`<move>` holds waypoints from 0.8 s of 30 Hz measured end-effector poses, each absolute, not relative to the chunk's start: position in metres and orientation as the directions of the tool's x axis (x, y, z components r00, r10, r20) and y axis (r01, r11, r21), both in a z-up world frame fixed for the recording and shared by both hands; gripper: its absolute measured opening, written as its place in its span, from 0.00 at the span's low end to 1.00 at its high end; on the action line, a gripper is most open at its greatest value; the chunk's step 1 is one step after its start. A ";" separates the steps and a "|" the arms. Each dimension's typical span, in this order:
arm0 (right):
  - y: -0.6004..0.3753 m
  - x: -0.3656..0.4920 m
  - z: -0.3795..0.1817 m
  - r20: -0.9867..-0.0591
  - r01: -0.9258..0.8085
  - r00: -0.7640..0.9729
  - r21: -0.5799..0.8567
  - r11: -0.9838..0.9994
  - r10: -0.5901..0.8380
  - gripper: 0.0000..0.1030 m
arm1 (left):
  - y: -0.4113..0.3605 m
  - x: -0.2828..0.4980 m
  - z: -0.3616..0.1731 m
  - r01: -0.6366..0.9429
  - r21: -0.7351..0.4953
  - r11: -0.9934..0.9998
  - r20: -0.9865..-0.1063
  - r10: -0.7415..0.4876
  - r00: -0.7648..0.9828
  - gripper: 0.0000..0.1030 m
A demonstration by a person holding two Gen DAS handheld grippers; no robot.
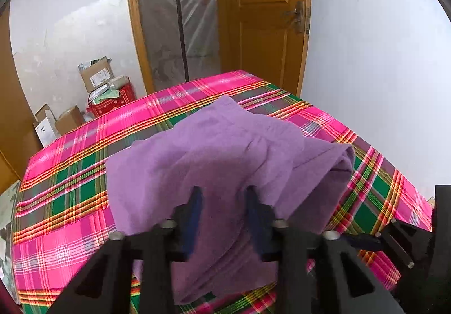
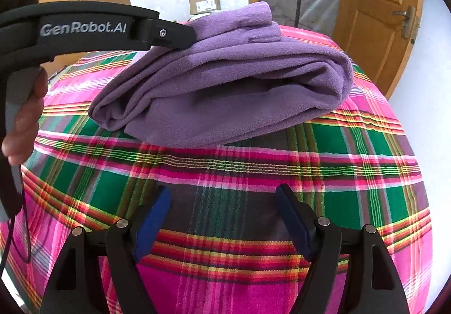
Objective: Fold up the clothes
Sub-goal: 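Grasp the lilac garment edge with the left gripper while the right gripper grasps another edge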
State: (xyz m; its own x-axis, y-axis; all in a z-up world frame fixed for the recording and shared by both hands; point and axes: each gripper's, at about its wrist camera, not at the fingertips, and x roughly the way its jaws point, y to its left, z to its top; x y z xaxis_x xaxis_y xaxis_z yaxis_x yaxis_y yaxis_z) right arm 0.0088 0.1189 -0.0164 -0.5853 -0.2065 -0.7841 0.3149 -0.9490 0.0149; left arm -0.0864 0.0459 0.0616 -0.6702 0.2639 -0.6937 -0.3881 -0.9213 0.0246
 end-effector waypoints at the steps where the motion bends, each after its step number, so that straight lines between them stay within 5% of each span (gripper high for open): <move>1: 0.119 0.008 -0.016 -0.784 0.315 -0.585 0.013 -0.949 -0.206 0.76 | 0.043 -0.087 0.063 -0.381 0.016 -0.925 -0.692 0.265 -0.672 0.11; 12: 0.130 0.001 -0.011 -0.772 0.309 -0.584 0.076 -0.948 -0.252 0.76 | -0.014 -0.097 0.077 -0.226 -0.098 -0.969 -0.636 0.236 -0.735 0.07; 17: 0.139 -0.005 0.014 -0.689 0.316 -0.620 0.219 -0.923 -0.376 0.75 | -0.041 -0.096 0.077 -0.167 -0.112 -0.980 -0.621 0.200 -0.758 0.07; 24: 0.149 -0.027 0.043 -0.589 0.347 -0.687 0.246 -0.905 -0.424 0.74 | -0.078 -0.094 0.076 -0.081 -0.174 -0.981 -0.615 0.173 -0.770 0.07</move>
State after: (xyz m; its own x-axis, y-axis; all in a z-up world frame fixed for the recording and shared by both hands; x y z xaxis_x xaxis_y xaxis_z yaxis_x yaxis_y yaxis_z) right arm -0.0267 0.1492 0.0426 -0.6874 -0.4242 -0.5895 0.3474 -0.9049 0.2460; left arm -0.0936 -0.0776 0.0757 -0.7697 0.1726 -0.6146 -0.0808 -0.9813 -0.1745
